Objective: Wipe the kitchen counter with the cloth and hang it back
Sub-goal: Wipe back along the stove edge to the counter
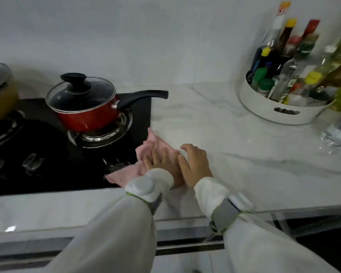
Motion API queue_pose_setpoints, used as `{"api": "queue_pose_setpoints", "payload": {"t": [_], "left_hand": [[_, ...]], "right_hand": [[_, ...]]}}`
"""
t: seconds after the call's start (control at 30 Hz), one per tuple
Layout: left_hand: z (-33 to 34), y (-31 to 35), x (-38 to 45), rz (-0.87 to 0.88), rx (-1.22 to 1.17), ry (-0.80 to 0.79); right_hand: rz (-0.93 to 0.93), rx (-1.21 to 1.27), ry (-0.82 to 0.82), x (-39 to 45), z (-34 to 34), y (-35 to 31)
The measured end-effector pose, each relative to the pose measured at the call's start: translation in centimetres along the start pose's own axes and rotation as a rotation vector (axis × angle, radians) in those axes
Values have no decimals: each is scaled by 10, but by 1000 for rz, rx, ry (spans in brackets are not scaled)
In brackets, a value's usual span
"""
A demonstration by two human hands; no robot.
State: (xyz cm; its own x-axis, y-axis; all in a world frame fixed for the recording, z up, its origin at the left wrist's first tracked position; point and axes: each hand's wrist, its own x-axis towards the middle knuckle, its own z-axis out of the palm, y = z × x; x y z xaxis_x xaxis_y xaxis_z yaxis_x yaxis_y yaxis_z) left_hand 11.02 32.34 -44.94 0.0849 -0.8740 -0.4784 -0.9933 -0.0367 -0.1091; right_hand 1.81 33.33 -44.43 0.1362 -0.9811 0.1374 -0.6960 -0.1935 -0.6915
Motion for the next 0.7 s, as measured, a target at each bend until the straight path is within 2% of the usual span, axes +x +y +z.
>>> {"api": "queue_pose_setpoints", "payload": {"t": [0.07,0.13,0.17,0.27,0.5,0.57,0.63,0.7], "left_hand": [[-9,-3,27,67,19,-2],[-9,-21,46,32,75,238],[-9,-28,53,0,40,274],[-12,-32,79,-7,-108,169],[-70,-7,193,-192,-161,358],[-82,0,216,-215,-181,344],[-94,13,234,-204,-220,295],[-105,45,240,-121,-204,318]], "right_hand": [[20,-40,-35,10,-14,21],[64,-49,-51,18,-22,35],[83,-42,-53,24,-26,41],[115,-34,-54,44,-32,57],[149,11,-23,105,-40,82],[151,13,-17,113,-43,88],[146,12,-1,123,-47,96],[150,22,48,128,-53,100]]}}
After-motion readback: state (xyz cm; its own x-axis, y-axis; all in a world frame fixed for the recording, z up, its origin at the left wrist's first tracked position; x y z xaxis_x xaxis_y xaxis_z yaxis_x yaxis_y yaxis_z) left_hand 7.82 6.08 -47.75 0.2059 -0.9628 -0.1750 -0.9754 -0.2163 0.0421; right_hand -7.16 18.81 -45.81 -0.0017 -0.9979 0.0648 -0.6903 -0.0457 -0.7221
